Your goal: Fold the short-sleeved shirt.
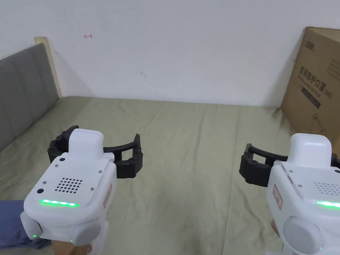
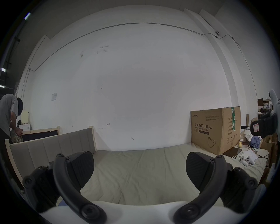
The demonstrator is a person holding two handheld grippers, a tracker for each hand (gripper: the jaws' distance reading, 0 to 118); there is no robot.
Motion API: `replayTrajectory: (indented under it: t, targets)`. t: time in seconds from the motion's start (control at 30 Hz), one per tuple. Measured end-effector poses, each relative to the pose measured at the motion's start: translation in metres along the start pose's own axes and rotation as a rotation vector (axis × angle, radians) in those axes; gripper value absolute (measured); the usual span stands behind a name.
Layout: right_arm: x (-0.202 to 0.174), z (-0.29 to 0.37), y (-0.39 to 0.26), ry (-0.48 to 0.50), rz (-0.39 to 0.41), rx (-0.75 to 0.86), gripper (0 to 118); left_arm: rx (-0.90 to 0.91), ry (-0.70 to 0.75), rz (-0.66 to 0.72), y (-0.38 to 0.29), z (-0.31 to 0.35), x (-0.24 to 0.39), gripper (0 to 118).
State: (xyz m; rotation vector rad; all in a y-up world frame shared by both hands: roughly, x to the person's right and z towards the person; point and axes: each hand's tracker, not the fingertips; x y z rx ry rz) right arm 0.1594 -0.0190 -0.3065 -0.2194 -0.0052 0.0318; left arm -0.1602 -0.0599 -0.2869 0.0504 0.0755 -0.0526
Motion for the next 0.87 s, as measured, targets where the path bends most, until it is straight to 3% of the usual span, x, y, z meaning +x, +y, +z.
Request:
replayTrajectory:
  t: [0.07, 0.2, 0.27, 0.47, 0.67, 0.77, 0.87]
  targets:
    - [0.0, -0.003, 0.005, -0.046, -0.077, -0.073, 118, 0.002, -0.008, 0.017, 0.001, 0.0, -0.002, 118]
    - [0.01, -0.012, 0.017, -0.008, -0.266, -0.318, 118, 0.0, -0.001, 0.027, 0.001, 0.0, -0.004, 118]
    - [0.012, -0.017, 0.021, -0.037, -0.298, -0.402, 118, -0.001, 0.0, 0.022, 0.001, 0.002, -0.005, 118]
    - [0.014, -0.032, 0.021, -0.05, -0.279, -0.554, 117, 0.0, 0.004, 0.019, 0.002, 0.001, -0.007, 118]
    - [0.017, -0.03, 0.013, -0.007, -0.269, -0.52, 115, 0.003, -0.001, 0.024, 0.001, 0.0, -0.007, 118]
    - [0.014, -0.025, 0.013, -0.028, -0.241, -0.463, 108, 0.002, -0.001, 0.026, 0.001, -0.001, -0.007, 118]
    - [0.008, -0.023, 0.014, -0.066, -0.2, -0.437, 110, 0.005, -0.008, 0.031, 0.001, 0.0, -0.006, 118]
